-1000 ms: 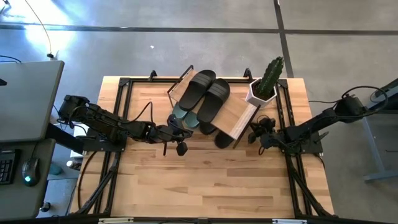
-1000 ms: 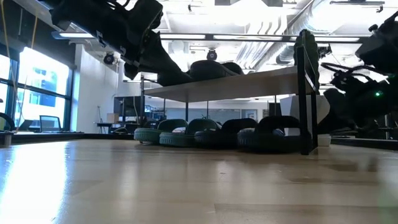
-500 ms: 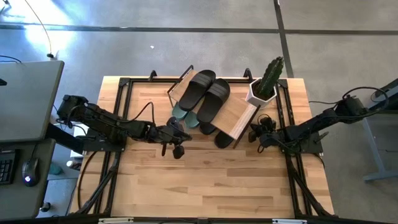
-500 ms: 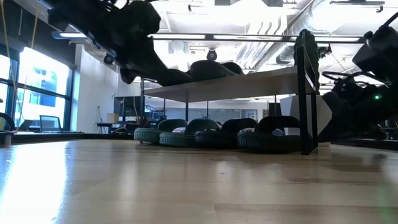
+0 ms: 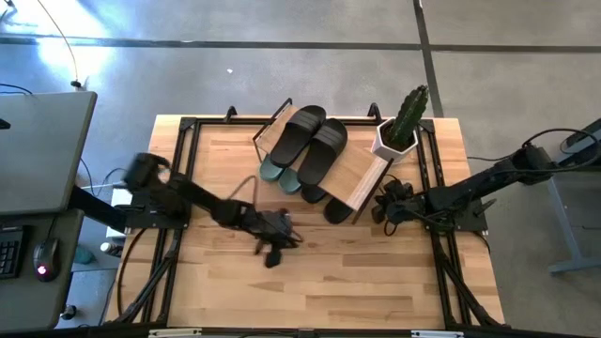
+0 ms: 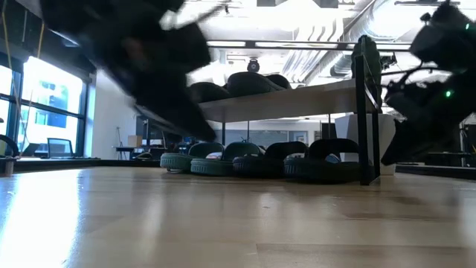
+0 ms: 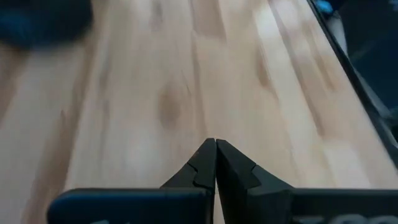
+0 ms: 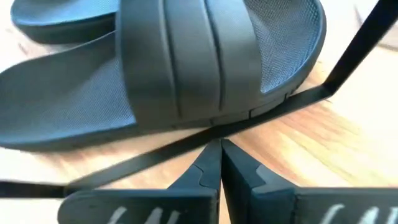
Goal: Pick and place slides into the shelf
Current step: Adjust the black slides under the shelf
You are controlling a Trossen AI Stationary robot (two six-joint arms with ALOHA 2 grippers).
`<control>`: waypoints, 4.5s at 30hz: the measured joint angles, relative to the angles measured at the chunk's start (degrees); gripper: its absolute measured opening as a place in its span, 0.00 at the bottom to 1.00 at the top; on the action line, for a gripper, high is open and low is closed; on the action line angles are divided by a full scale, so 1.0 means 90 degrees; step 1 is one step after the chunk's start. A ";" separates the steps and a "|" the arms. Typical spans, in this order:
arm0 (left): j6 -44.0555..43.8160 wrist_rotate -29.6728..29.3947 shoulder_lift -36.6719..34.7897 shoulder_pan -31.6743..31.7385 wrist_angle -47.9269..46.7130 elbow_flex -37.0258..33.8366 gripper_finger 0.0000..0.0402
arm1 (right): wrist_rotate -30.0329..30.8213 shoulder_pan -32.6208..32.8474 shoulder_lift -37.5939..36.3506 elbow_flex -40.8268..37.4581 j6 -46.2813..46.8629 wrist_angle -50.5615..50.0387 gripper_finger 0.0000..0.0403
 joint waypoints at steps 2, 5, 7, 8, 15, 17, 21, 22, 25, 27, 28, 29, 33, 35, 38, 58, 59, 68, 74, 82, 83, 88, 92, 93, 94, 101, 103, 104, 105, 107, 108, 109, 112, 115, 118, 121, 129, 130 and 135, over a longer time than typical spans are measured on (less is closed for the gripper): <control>0.0070 -0.0126 0.0413 0.0121 0.0221 0.0384 0.00 | 0.0001 0.0128 -0.0019 0.0328 0.0072 -0.0619 0.00; 0.0305 -0.0145 0.0896 0.0261 0.0181 0.1083 0.00 | 0.0038 0.0340 -0.0084 0.0726 0.0313 -0.1271 0.00; 0.0547 -0.0145 0.1151 0.0343 -0.0188 0.1504 0.00 | 0.0068 0.0481 -0.0070 0.0916 0.0388 -0.1443 0.00; 0.0653 -0.0147 0.1281 0.0380 -0.0417 0.1728 0.00 | 0.0077 0.0572 -0.0119 0.0973 0.0446 -0.1590 0.00; 0.1116 -0.0447 0.1877 0.0498 -0.1468 0.2570 0.00 | 0.0669 0.1249 -0.0133 0.1170 0.1427 -0.2220 0.00; 0.1137 -0.0813 0.1935 0.0496 -0.1323 0.2653 0.00 | 0.0915 0.1489 -0.0143 0.1175 0.1728 -0.2389 0.00; 0.1358 -0.1716 0.1984 0.0493 -0.1476 0.2732 0.00 | 0.1262 0.1811 -0.0119 0.1175 0.2113 -0.2655 0.00; 0.1411 -0.1876 0.1984 0.0493 -0.1484 0.2754 0.00 | 0.1317 0.1855 -0.0102 0.1175 0.2202 -0.2704 0.00; 0.1597 -0.2022 0.1985 0.0495 -0.1405 0.2820 0.00 | 0.1340 0.1931 -0.0093 0.1175 0.2348 -0.2887 0.00; 0.1719 -0.2025 0.2002 0.0498 -0.1395 0.2816 0.00 | 0.1339 0.1940 -0.0082 0.1174 0.2349 -0.2910 0.00; 0.1739 -0.2025 0.2009 0.0497 -0.1394 0.2815 0.00 | 0.1339 0.1940 -0.0084 0.1175 0.2349 -0.2923 0.00; 0.1752 -0.2024 0.2024 0.0493 -0.1370 0.2815 0.00 | 0.1341 0.1940 -0.0084 0.1174 0.2349 -0.2916 0.00; 0.1754 -0.2020 0.2095 0.0493 -0.1360 0.2805 0.00 | 0.1348 0.1940 -0.0084 0.1174 0.2362 -0.2925 0.00; 0.1754 -0.2036 0.2162 0.0493 -0.1185 0.2823 0.00 | 0.1349 0.1938 -0.0084 0.1173 0.2359 -0.2926 0.00; 0.1741 -0.2092 0.2213 0.0496 -0.1260 0.2800 0.00 | 0.1349 0.1938 -0.0084 0.1173 0.2364 -0.2926 0.00; 0.1719 -0.2309 0.2713 0.0585 -0.1063 0.3303 0.00 | 0.1569 0.1938 -0.0085 0.1168 0.2391 -0.2884 0.00; 0.1718 -0.2306 0.2729 0.0618 -0.1137 0.3355 0.00 | 0.1581 0.1938 -0.0085 0.1168 0.2391 -0.2880 0.00; 0.1721 -0.2185 0.2947 0.0704 -0.1383 0.3772 0.00 | 0.1588 0.1940 -0.0085 0.1168 0.2357 -0.2860 0.00; 0.1715 -0.2160 0.2958 0.0654 -0.1648 0.3772 0.00 | 0.1587 0.1945 -0.0086 0.1166 0.2342 -0.2882 0.00; 0.1512 -0.2228 0.2464 0.0438 -0.2970 0.3762 0.00 | 0.1582 0.1945 -0.0086 0.1166 0.2340 -0.2910 0.00; 0.1490 -0.2317 0.2353 0.0430 -0.3166 0.3758 0.00 | 0.1580 0.1945 -0.0086 0.1166 0.2341 -0.2912 0.00; 0.0807 -0.2775 0.1914 0.0572 -0.4171 0.3367 0.00 | 0.1577 0.1945 -0.0086 0.1166 0.2340 -0.2903 0.00; 0.0231 -0.2850 0.1388 0.0832 -0.3814 0.2552 0.00 | 0.1625 0.2050 -0.0084 0.1166 0.2338 -0.2859 0.00; 0.0193 -0.2856 0.1291 0.0880 -0.3435 0.2355 0.00 | 0.1653 0.2080 -0.0084 0.1166 0.2339 -0.2868 0.00; 0.0174 -0.2841 0.1183 0.0916 -0.3099 0.2148 0.00 | 0.1696 0.2103 -0.0084 0.1165 0.2340 -0.2872 0.00; 0.0197 -0.3068 0.1060 0.0909 -0.2402 0.1841 0.00 | 0.1723 0.2110 -0.0090 0.1166 0.2340 -0.2880 0.00; 0.0189 -0.3157 0.1116 0.0908 -0.2392 0.1841 0.00 | 0.1692 0.2110 -0.0091 0.1166 0.2340 -0.2870 0.00; 0.0148 -0.3232 0.1119 0.0908 -0.2471 0.1838 0.00 | 0.1662 0.2110 -0.0091 0.1166 0.2340 -0.2872 0.00; 0.0082 -0.3334 0.1119 0.0912 -0.2515 0.1838 0.00 | 0.1655 0.2110 -0.0091 0.1166 0.2341 -0.2864 0.00; 0.0031 -0.3565 0.1119 0.0916 -0.2606 0.1841 0.00 | 0.1650 0.2110 -0.0091 0.1165 0.2345 -0.2857 0.00; 0.0013 -0.3644 0.1119 0.0916 -0.2697 0.1841 0.00 | 0.1651 0.2110 -0.0091 0.1166 0.2345 -0.2848 0.00; -0.0012 -0.3715 0.1119 0.0916 -0.2777 0.1838 0.00 | 0.1650 0.2110 -0.0091 0.1166 0.2345 -0.2832 0.00; -0.0238 -0.3809 0.1119 0.0918 -0.2942 0.1841 0.00 | 0.1650 0.2110 -0.0091 0.1166 0.2366 -0.2829 0.00; -0.0477 -0.3981 0.1122 0.0916 -0.2967 0.1838 0.00 | 0.1647 0.2110 -0.0091 0.1165 0.2377 -0.2827 0.00; -0.0560 -0.4135 0.1122 0.0938 -0.2768 0.1838 0.00 | 0.1652 0.2110 -0.0091 0.1166 0.2388 -0.2826 0.00; -0.0563 -0.4111 0.1122 0.1011 -0.2611 0.1838 0.00 | 0.1652 0.2110 -0.0091 0.1166 0.2388 -0.2826 0.00; -0.0478 -0.3755 0.1123 0.1220 -0.2340 0.1838 0.00 | 0.1652 0.2110 -0.0091 0.1166 0.2388 -0.2824 0.00; -0.0428 -0.3744 0.1149 0.1237 -0.2317 0.1838 0.00 | 0.1652 0.2110 -0.0091 0.1166 0.2388 -0.2824 0.00; -0.0377 -0.3306 0.1326 0.1231 -0.2089 0.1843 0.00 | 0.1652 0.2110 -0.0091 0.1166 0.2388 -0.2814 0.00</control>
